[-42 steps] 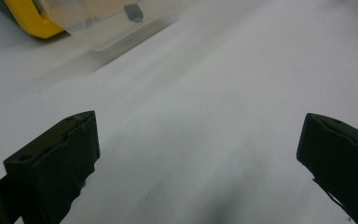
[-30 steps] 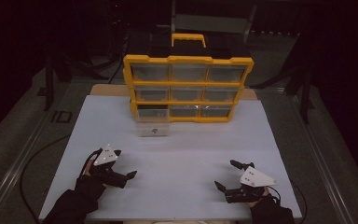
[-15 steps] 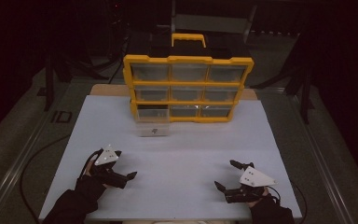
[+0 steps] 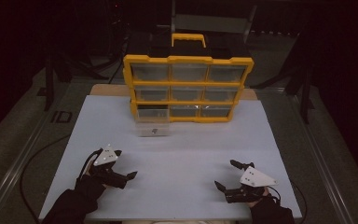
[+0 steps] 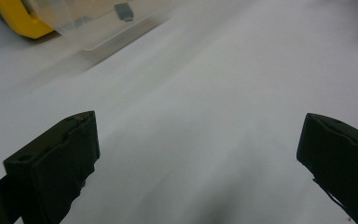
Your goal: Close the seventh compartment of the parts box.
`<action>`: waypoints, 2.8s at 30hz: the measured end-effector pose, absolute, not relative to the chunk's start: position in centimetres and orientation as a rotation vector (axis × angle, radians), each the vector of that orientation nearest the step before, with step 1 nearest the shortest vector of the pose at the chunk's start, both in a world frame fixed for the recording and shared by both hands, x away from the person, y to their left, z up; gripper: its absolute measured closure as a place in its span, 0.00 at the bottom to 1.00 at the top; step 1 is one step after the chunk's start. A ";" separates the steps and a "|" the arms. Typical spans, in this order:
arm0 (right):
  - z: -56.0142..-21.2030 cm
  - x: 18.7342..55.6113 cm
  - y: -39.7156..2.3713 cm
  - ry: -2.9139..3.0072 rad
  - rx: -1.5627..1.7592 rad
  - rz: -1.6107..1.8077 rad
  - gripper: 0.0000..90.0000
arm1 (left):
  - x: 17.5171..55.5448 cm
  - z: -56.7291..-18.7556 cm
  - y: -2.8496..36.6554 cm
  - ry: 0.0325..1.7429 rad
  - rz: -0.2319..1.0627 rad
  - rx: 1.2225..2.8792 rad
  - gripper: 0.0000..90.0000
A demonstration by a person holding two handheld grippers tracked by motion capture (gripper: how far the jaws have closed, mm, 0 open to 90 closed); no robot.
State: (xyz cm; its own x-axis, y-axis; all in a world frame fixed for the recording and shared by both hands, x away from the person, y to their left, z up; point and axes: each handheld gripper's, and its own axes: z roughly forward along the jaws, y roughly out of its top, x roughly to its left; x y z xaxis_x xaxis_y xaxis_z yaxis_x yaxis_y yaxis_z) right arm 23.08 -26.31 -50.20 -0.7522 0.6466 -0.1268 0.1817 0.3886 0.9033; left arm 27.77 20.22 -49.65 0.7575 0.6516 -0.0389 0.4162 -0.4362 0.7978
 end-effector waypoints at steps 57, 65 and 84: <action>-50.2 23.1 -26.2 2.188 0.710 1.334 0.09 | 29.9 -44.9 14.7 0.804 0.536 2.061 0.00; -50.2 23.1 -26.2 2.188 0.710 1.333 0.09 | 30.6 -46.7 13.9 0.831 0.488 2.088 0.00; -50.3 23.1 -26.2 2.191 0.706 1.334 0.09 | 31.2 -49.3 12.5 0.931 0.479 2.119 0.00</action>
State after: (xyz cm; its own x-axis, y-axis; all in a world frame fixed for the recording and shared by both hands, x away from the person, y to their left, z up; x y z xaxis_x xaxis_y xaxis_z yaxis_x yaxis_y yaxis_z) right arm 23.15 -26.23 -50.28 -0.7539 0.6441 -0.1296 0.1804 0.3927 0.9018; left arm 31.21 12.46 -49.33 0.6641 0.7468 0.0349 0.4623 -0.4468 0.7659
